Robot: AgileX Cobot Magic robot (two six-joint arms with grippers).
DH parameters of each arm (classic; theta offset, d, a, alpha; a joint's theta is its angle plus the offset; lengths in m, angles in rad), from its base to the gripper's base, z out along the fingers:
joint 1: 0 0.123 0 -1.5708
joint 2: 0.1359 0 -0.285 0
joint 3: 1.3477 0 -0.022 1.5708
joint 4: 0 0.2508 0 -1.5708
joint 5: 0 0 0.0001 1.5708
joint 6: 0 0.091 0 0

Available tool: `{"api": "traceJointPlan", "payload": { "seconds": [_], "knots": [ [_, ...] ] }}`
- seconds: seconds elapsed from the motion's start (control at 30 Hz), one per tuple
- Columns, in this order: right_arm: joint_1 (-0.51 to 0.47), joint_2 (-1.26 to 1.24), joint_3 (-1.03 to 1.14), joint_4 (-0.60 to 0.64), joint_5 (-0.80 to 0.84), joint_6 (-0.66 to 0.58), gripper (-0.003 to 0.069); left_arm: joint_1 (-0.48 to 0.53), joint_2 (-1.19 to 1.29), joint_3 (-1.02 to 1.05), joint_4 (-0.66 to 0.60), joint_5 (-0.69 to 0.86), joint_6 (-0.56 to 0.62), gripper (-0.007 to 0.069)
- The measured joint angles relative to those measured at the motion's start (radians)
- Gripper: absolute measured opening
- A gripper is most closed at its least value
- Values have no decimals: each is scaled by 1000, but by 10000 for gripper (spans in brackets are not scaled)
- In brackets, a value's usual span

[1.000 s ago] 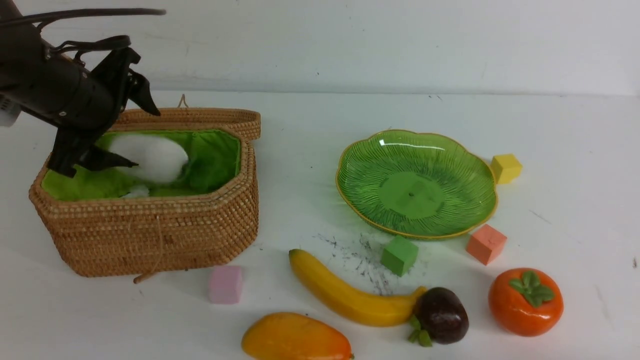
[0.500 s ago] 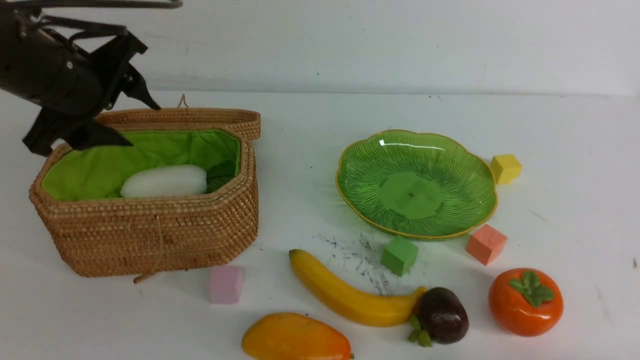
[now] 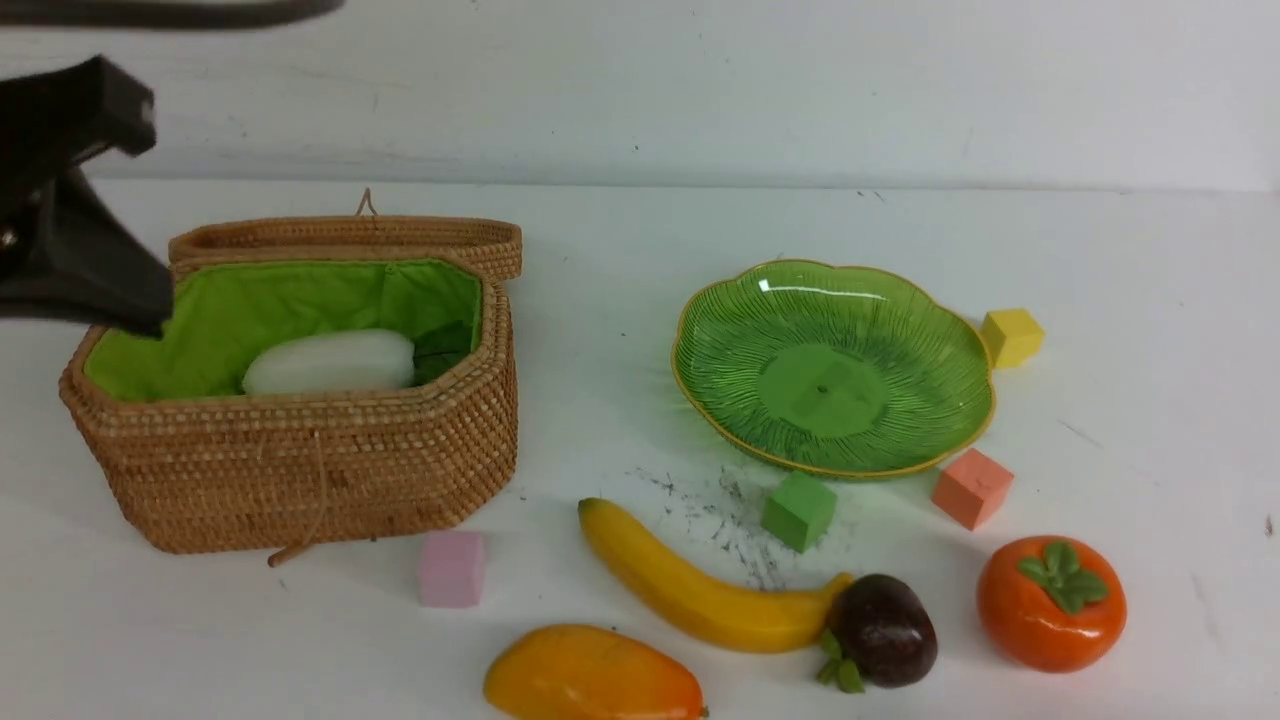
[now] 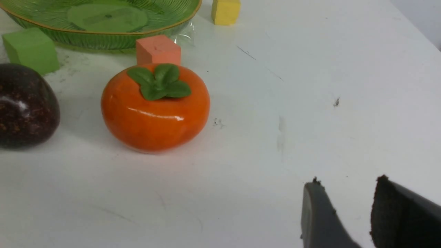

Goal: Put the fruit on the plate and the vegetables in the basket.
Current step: Grab a tomato with your left arm and place it on the plate on the right.

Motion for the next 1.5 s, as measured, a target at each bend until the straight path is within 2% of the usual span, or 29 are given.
{"api": "traceJointPlan", "payload": {
  "seconds": [0.13,0.43,1.3,1.4,1.5],
  "knots": [
    [0,0,0,0,0,0,241,0,-122,108,-13,-4,19,-13],
    [0,0,0,0,0,0,241,0,-416,360,-20,-115,77,-13],
    [0,0,0,0,0,0,241,0,-440,387,-17,-144,77,-13],
    [0,0,0,0,0,0,241,0,-440,388,-4,-182,77,-13],
    [0,0,0,0,0,0,241,0,-457,400,33,-288,77,-13]
  ]
}}
